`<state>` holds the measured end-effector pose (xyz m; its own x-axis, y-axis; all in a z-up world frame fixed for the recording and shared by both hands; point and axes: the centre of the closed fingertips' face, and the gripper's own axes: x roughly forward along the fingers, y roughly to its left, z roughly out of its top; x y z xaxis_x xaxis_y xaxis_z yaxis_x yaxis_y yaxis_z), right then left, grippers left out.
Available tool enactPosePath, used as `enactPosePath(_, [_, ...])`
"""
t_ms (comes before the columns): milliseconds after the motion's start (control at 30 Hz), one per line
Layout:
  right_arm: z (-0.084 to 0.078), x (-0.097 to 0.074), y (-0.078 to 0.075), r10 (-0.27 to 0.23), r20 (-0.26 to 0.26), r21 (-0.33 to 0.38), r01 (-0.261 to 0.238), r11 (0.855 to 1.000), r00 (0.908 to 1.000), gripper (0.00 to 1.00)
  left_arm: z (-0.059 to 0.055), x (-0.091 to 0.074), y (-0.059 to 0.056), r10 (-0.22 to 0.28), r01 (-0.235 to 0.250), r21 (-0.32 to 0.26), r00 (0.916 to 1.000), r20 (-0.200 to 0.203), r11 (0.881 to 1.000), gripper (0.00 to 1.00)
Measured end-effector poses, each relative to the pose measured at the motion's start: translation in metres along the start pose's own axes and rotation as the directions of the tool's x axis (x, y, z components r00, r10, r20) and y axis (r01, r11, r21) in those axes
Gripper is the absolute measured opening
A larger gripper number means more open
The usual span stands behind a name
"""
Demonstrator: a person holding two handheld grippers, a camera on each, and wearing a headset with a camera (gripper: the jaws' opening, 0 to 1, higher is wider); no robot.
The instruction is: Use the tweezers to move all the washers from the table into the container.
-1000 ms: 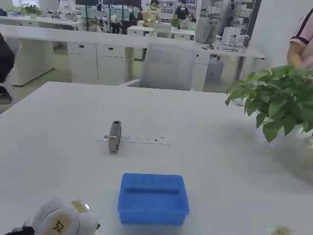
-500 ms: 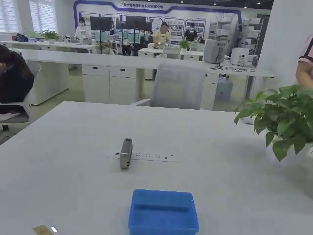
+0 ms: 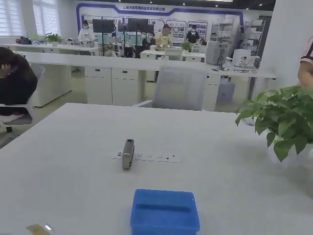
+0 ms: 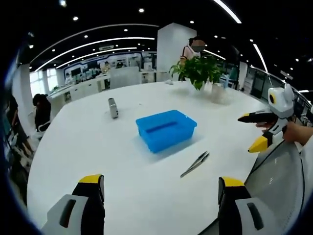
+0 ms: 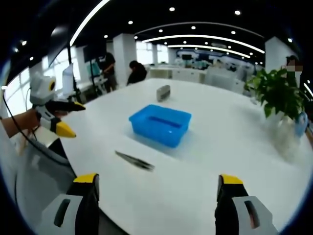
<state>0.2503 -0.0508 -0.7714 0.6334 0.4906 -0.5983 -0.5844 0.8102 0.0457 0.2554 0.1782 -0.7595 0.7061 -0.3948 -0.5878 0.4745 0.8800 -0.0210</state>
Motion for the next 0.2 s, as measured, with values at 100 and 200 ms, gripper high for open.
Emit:
enactPosePath(100, [0.0005,0.0,-0.0004,-0.005,-0.003,-0.006,0.005,1.0,1.0,0.99,0.0015,-0.0001,0.002,0.005,-0.005,-0.011,1.0,0.001,1.0,0.99])
enactPosePath(200, [0.0008,0.0008,-0.0033,-0.008,0.001,0.0,0.008,1.0,1.0,0.99,0.0031,-0.001,0.0045,0.015,-0.015,-0.018,0.9999,0.009,1.0,0.99])
